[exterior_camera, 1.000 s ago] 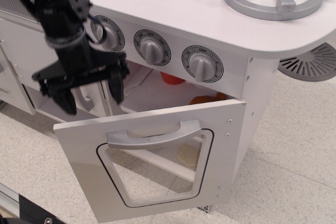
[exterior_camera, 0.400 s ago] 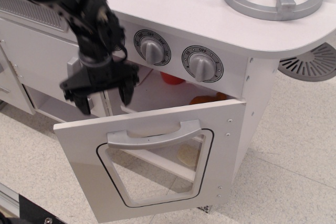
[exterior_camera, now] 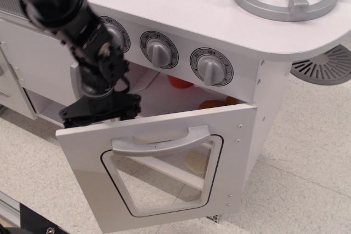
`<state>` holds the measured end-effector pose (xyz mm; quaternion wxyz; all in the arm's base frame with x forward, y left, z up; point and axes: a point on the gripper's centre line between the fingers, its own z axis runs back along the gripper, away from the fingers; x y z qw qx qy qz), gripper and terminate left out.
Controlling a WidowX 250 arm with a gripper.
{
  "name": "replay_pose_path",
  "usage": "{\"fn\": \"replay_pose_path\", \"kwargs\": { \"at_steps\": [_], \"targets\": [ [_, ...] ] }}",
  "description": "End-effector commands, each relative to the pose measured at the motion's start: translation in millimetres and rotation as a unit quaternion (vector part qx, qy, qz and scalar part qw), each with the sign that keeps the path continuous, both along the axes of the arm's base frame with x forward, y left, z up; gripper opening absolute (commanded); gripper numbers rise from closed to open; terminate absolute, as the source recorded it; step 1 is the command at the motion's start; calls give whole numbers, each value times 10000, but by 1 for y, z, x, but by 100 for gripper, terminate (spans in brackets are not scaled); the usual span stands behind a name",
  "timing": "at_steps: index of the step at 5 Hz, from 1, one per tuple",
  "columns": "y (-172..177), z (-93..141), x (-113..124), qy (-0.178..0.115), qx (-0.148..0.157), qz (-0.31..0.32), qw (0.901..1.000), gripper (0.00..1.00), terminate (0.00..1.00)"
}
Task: Open oven
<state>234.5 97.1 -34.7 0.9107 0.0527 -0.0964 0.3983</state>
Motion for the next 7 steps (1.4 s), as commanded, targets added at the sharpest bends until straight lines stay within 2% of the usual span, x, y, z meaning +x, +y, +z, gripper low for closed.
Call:
{"fn": "replay_pose_path", "kwargs": {
  "at_steps": [1, 2, 3, 4, 5, 6, 7],
  "targets": [
    [-42, 4, -21, -166, -340, -92, 9992, 100, 0],
    [-66, 6, -21, -220, -851, 347, 9955, 100, 0],
    [-90, 3, -24, -140, -938, 459, 9944, 100, 0],
    [-104, 4, -27, -287, -1146, 758, 9901, 100, 0],
    [-117, 7, -33, -89, -1332, 577, 9894, 100, 0],
    [-127, 12, -37, -76, -1543, 477, 9868, 100, 0],
    [-127, 12, -37, -76, -1543, 477, 9868, 100, 0]
  ]
}}
